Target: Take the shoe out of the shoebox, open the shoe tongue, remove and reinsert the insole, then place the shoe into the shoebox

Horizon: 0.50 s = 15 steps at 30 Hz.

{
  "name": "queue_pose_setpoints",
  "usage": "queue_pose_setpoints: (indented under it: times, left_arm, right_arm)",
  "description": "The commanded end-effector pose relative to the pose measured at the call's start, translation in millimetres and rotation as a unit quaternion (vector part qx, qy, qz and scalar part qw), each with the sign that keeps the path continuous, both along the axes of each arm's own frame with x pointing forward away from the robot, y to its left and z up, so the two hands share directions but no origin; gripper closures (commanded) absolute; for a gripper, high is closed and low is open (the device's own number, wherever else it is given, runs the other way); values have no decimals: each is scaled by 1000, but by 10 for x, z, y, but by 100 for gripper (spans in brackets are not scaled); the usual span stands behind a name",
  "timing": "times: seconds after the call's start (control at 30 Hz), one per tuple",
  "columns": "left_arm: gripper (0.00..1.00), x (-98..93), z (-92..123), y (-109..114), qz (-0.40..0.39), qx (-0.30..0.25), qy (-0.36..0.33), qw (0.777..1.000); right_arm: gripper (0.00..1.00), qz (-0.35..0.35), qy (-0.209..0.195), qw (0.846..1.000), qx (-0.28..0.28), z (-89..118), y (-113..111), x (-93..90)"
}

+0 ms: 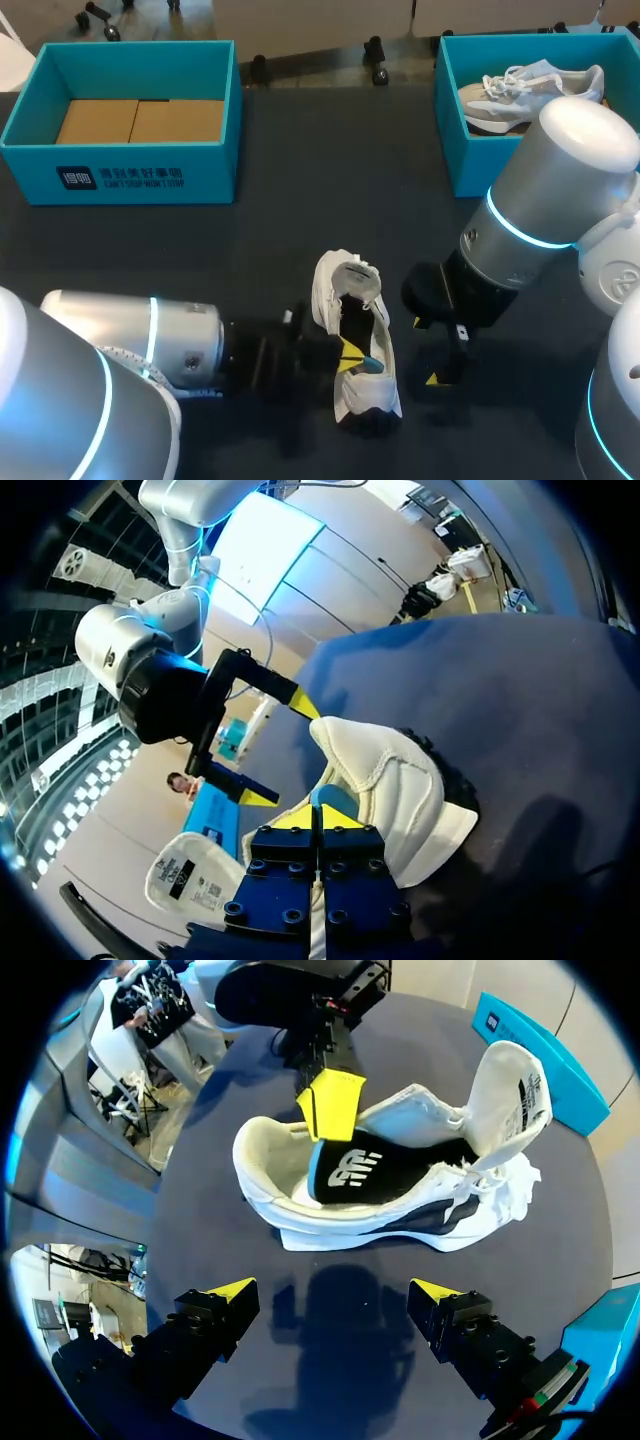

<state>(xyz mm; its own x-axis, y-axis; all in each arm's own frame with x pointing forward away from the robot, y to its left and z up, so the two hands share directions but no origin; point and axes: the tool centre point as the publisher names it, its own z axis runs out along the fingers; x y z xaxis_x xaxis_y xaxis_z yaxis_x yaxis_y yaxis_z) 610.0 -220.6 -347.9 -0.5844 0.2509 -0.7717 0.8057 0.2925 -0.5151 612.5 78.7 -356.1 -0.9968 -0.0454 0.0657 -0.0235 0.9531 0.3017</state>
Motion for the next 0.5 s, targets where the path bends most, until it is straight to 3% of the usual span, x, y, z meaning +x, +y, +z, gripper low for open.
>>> queue_pose_setpoints:
  times: [0.03, 0.07, 0.13, 0.27, 0.5]
  left_arm:
    - [100, 1, 6, -54, -4, -1, 5, 1000]
    - [97, -22, 25, -40, -8, -2, 5, 1000]
    - [82, -56, 70, -6, -15, -4, 6, 1000]
    - [71, -91, 154, 68, -20, -5, 6, 1000]
    - [66, -105, 302, 177, -29, 8, 12, 999]
  right_arm:
    - [0, 0, 0, 1000, 0, -11, 4, -2]
    - [0, 0, 0, 1000, 0, -11, 4, -2]
    - [0, 0, 0, 1000, 0, -11, 4, -2]
    - [0, 0, 0, 1000, 0, -11, 4, -2]
    - [0, 0, 0, 1000, 0, -11, 4, -2]
